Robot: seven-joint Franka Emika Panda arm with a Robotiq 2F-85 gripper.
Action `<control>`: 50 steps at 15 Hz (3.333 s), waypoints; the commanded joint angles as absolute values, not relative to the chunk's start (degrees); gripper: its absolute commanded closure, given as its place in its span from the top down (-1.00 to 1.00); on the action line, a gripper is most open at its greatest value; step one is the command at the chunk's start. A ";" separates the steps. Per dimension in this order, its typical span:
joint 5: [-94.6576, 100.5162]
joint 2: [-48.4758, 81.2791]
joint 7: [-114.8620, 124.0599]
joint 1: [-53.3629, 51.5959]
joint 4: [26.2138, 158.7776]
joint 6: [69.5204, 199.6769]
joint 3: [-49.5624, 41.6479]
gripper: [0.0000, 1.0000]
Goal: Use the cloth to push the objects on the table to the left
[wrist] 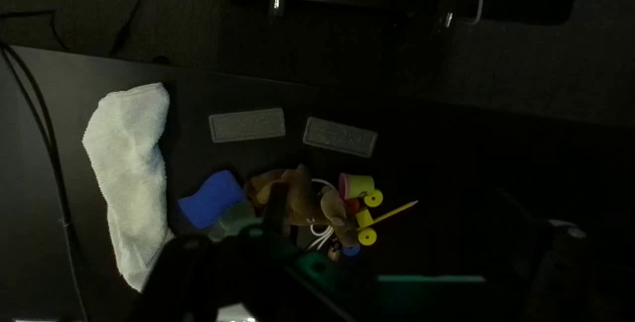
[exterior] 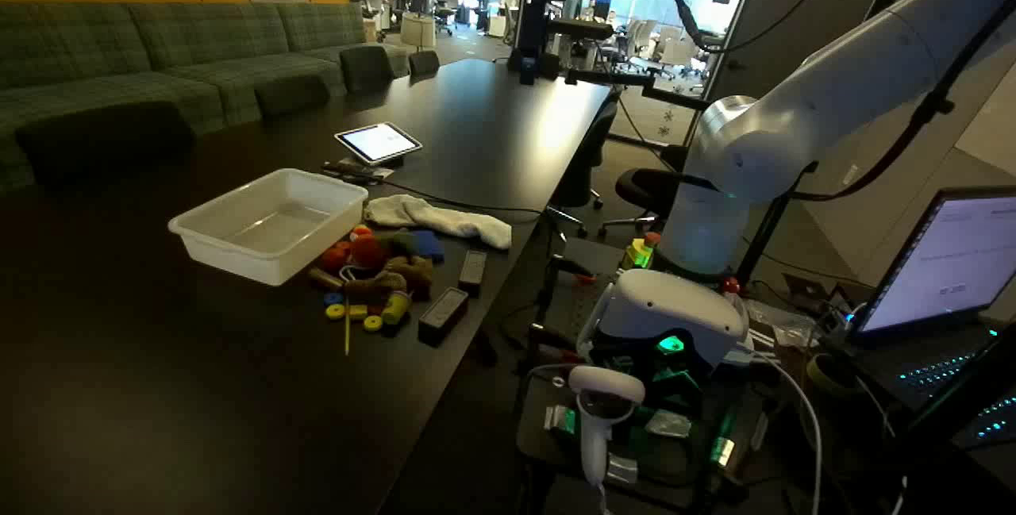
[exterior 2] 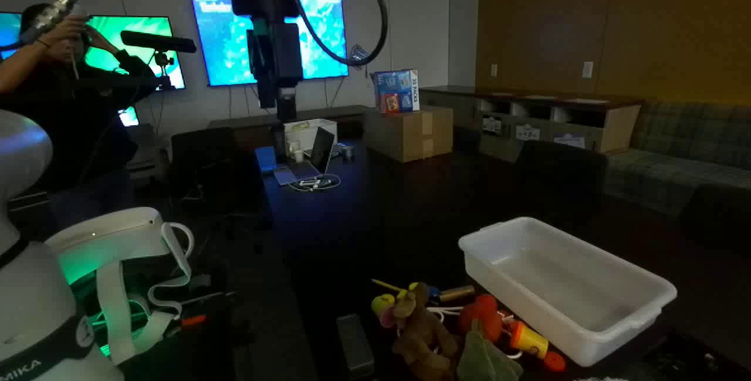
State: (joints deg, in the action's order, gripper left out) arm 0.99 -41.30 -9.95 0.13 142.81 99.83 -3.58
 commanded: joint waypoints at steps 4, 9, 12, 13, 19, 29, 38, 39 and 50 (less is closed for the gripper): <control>1.09 -41.55 -9.82 -0.11 141.96 99.68 -3.75 1.00; 2.76 -34.12 -12.47 0.87 142.27 108.97 -6.47 1.00; 2.45 -27.30 -14.71 0.07 141.33 116.25 -7.62 1.00; 2.49 -25.09 -15.17 0.06 141.30 118.99 -7.62 1.00; 3.41 -8.33 -18.77 1.46 139.51 137.29 -8.35 1.00; 3.42 22.61 -18.40 9.45 128.78 156.20 -8.03 1.00; 2.14 39.79 -18.77 17.70 114.53 154.74 -5.75 1.00; 1.97 41.00 -19.03 18.55 113.31 154.10 -5.33 1.00; 1.98 52.85 -17.59 22.07 100.42 151.10 -5.14 1.00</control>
